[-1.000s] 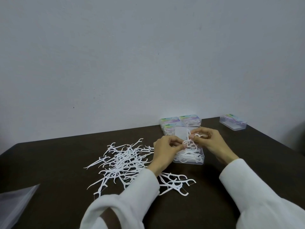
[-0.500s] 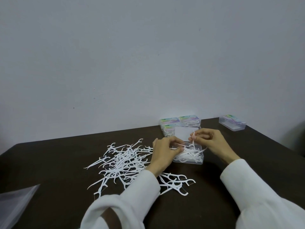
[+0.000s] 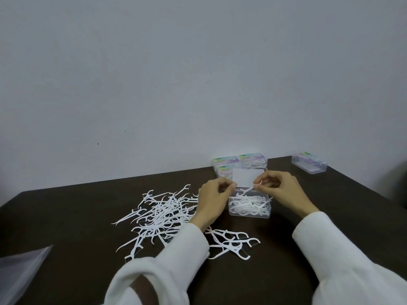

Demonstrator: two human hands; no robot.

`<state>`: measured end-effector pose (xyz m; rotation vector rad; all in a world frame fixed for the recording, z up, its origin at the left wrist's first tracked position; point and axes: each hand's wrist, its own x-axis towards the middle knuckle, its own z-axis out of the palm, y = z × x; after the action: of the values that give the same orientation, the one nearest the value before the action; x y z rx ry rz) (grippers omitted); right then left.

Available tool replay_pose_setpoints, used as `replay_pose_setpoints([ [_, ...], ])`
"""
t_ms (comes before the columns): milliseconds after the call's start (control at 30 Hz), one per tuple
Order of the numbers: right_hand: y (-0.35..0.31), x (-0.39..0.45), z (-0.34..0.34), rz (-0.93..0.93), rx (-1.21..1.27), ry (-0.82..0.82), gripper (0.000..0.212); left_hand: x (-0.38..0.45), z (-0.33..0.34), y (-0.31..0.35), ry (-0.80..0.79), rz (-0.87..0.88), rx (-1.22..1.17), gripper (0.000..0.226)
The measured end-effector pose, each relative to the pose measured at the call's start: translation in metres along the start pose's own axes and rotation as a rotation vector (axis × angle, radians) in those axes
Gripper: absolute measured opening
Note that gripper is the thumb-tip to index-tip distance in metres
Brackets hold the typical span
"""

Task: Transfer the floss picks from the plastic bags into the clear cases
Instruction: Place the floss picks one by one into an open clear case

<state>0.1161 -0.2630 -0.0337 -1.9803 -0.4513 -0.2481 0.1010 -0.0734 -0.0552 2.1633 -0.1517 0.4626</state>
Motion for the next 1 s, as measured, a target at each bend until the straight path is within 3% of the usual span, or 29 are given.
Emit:
replay_pose_setpoints([
  [100,-0.001,-0.001,-0.004,-0.03,-0.086,0.029,0.007,0.005,-0.016,0.002,-0.198,-0.024,-0.058,0.013],
  [200,0.005,0.0,-0.011,-0.022,-0.242,0.014,0.006,0.01,-0.028,0.0,-0.296,-0.036,-0.047,0.014],
  [367,0.011,0.0,-0.021,0.149,-0.217,-0.207,0.009,0.011,-0.035,-0.002,-0.356,-0.07,-0.089,0.017],
  [533,0.007,-0.001,-0.027,0.13,-0.068,-0.321,0.005,0.009,-0.035,0.002,-0.287,-0.087,-0.126,0.014],
  [800,0.003,0.001,-0.03,0.031,0.044,-0.226,0.003,0.008,-0.025,0.006,-0.085,-0.105,-0.177,0.013],
  [1000,0.004,0.003,-0.028,0.005,0.078,-0.13,0.006,0.001,-0.01,0.007,-0.107,-0.075,-0.149,0.011],
])
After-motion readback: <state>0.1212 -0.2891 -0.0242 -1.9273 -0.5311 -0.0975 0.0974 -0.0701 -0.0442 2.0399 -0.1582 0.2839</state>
